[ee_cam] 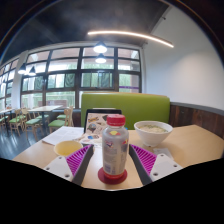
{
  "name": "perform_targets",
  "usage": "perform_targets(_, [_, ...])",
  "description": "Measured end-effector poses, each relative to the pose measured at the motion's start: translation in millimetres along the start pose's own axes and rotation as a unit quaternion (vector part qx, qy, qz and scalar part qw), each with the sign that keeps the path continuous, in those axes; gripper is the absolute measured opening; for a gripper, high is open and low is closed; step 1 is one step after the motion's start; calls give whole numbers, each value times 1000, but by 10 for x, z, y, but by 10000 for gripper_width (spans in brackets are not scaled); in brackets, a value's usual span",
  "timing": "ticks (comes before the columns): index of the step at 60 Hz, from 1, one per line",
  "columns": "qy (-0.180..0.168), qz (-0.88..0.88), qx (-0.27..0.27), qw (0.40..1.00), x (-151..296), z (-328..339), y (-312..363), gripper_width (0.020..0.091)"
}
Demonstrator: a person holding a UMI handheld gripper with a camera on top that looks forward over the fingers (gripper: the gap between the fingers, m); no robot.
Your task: Pour water
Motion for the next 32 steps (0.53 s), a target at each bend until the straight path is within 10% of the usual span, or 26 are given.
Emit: perform_targets(32, [20, 2, -7, 1000, 90, 2686, 604, 821])
Point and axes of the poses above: the point between the fingertips, and its own axes, seen from behind it with the camera up: y to the left, x up, z backward, against the way the camera looks, the point moved 3 cm from there along z, backward, against the way the camera looks, and after that the axes turned 4 degrees about z, right-handed, at the moved point
